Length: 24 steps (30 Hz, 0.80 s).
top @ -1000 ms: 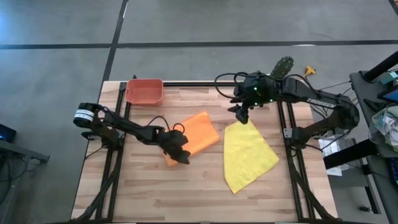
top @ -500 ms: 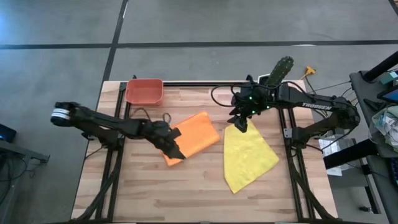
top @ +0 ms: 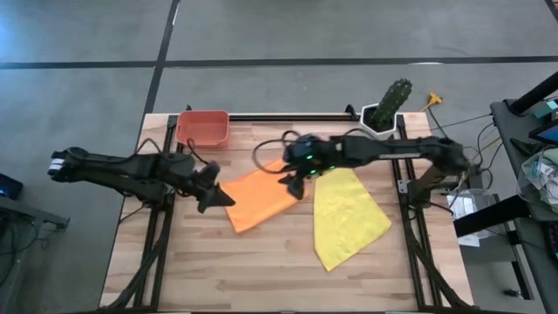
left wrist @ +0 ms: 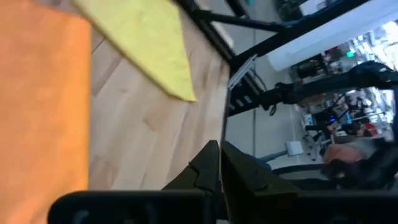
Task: Roll microfiber towels into tight, uniform cylinder then place into a basket
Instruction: Fold the orange towel
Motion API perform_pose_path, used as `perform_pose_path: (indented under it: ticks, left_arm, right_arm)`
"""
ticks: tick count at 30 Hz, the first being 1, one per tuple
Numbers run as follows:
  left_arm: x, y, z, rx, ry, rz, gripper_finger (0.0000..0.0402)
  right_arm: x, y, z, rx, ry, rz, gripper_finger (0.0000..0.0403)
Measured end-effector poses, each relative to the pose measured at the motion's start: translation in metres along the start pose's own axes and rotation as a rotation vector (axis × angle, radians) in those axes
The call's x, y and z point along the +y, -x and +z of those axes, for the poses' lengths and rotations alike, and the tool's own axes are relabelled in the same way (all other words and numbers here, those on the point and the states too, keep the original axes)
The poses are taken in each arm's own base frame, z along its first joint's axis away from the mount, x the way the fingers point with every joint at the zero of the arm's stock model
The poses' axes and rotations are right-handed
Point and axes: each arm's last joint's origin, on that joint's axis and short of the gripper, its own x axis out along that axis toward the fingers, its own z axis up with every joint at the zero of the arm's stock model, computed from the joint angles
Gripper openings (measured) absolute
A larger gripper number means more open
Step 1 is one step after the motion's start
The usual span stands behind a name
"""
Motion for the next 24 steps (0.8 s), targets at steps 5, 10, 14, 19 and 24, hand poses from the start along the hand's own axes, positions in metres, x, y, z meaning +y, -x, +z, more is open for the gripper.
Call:
perform_pose_path:
  ticks: [5, 10, 14, 19, 24]
  left_arm:
    - [-0.008, 0.02, 0.001, -0.051, -0.07, -0.062, 0.0]
    - [-0.014, 0.039, -0.001, -0.104, -0.109, -0.121, 0.0]
    - [-0.016, 0.05, -0.002, -0.135, -0.134, -0.156, 0.0]
    - [-0.018, 0.062, -0.004, -0.167, -0.153, -0.193, 0.0]
    - [-0.021, 0.074, -0.006, -0.2, -0.167, -0.23, 0.0]
  right_arm:
    - [0.01, -0.037, 0.013, 0.048, -0.024, 0.002, 0.0192]
    - [0.015, -0.066, 0.022, 0.095, -0.03, -0.009, 0.0192]
    - [0.021, -0.091, 0.03, 0.106, -0.016, -0.004, 0.0192]
    - [0.038, -0.121, 0.034, 0.134, 0.002, 0.01, 0.0192]
    - [0.052, -0.148, 0.034, 0.16, -0.043, 0.029, 0.0192]
